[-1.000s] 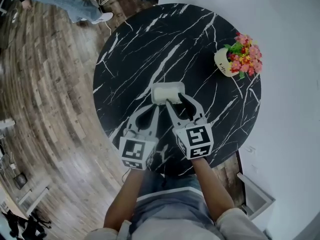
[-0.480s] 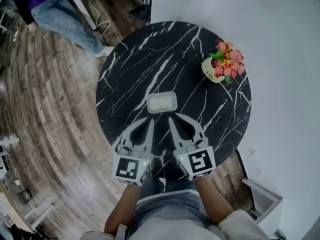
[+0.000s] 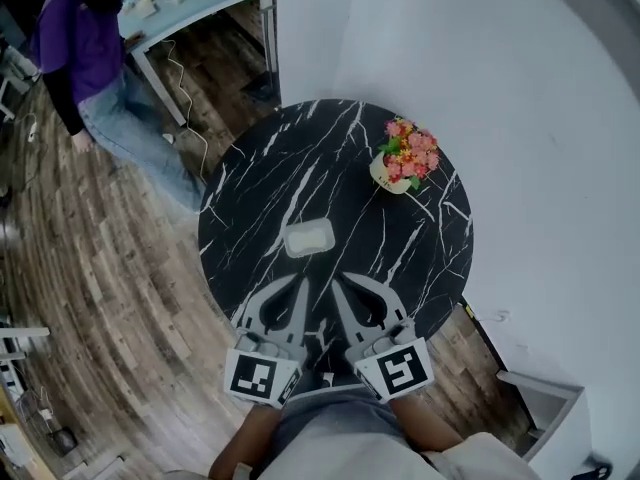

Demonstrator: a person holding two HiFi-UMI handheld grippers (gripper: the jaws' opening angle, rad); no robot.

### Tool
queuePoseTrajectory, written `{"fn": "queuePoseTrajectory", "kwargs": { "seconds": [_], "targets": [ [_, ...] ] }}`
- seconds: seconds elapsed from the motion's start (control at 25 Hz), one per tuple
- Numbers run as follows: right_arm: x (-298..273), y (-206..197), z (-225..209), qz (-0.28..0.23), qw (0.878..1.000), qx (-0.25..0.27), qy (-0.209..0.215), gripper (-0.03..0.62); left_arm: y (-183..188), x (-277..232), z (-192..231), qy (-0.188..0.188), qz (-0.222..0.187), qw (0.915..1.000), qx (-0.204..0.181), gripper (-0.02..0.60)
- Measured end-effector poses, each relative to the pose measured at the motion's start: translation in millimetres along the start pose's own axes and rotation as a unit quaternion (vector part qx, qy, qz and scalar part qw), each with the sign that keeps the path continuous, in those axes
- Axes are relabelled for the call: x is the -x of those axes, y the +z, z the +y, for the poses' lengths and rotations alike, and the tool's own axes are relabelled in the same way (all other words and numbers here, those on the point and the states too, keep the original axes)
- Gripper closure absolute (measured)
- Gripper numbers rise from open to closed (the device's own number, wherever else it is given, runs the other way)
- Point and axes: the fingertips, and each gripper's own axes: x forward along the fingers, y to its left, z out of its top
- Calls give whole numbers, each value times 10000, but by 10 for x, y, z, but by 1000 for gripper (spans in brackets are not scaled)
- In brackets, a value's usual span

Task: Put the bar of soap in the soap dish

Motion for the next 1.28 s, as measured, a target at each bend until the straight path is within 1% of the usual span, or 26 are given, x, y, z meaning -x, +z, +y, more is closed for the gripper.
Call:
{"fn": "queuePoseTrajectory", "kwargs": {
  "seconds": [0.16,0.36,0.88,1.28],
  "targets": [
    [190,172,49,-79,9999,-83,-95,580,227,171,-238,-175,-166,9996,-143,580],
    [334,277,155,-107,9998,24,-142,580,361,333,-371,-235,-316,9990,-215,580],
    [381,367,193,-194,9995,45,-257,582,465,398,-297,-232,-476,9984,-179,580],
    [348,380,197,-218,9994,52,-250,582,463,410,-248,-206,-471,9986,-146,580]
  ]
}}
